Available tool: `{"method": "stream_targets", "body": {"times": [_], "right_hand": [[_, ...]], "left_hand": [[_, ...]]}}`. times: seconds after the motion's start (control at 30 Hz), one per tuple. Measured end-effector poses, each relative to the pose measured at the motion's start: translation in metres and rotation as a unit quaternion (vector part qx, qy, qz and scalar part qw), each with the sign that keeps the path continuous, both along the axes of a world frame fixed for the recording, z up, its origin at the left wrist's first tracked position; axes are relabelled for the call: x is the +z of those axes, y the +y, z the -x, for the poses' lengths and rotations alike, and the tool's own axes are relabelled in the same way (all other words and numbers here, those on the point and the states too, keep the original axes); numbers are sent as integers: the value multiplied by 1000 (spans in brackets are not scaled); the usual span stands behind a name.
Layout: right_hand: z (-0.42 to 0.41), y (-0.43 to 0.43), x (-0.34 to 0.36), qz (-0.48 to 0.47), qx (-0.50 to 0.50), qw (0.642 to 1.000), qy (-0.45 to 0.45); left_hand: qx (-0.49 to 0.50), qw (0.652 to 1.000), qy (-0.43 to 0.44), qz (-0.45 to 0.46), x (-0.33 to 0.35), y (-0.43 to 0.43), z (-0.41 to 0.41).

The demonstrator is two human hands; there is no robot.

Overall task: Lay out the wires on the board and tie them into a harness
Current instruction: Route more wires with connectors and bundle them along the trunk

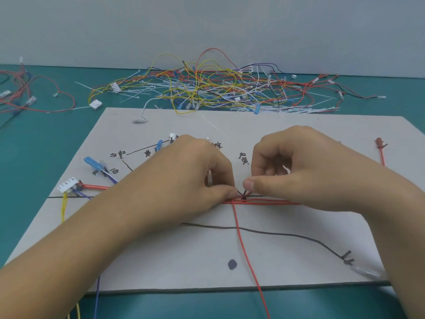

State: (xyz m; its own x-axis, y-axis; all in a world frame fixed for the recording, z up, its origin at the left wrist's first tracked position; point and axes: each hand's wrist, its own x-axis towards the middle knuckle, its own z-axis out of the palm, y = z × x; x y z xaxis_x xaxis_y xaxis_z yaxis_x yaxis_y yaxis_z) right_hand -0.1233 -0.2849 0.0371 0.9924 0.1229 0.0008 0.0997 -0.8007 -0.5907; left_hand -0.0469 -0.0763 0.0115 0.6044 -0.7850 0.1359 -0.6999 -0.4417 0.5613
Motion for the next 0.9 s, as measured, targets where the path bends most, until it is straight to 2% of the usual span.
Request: {"method": "stream_targets", "body": {"times": [0.3, 0.6, 0.73, 0.9], "right_hand": [[3, 1, 0, 4, 44, 998, 46], [8, 9, 5, 3, 71, 993, 99], [12, 17, 11, 38, 44, 988, 144], [16, 29, 11, 94, 25, 985, 142]], "left_hand": [[-34, 999, 12, -36, 4, 2, 3], [-2, 1000, 1, 1, -2, -4, 7], [7, 1000, 0, 8, -3, -7, 9], [10, 1000, -2, 2, -3, -8, 10]]}}
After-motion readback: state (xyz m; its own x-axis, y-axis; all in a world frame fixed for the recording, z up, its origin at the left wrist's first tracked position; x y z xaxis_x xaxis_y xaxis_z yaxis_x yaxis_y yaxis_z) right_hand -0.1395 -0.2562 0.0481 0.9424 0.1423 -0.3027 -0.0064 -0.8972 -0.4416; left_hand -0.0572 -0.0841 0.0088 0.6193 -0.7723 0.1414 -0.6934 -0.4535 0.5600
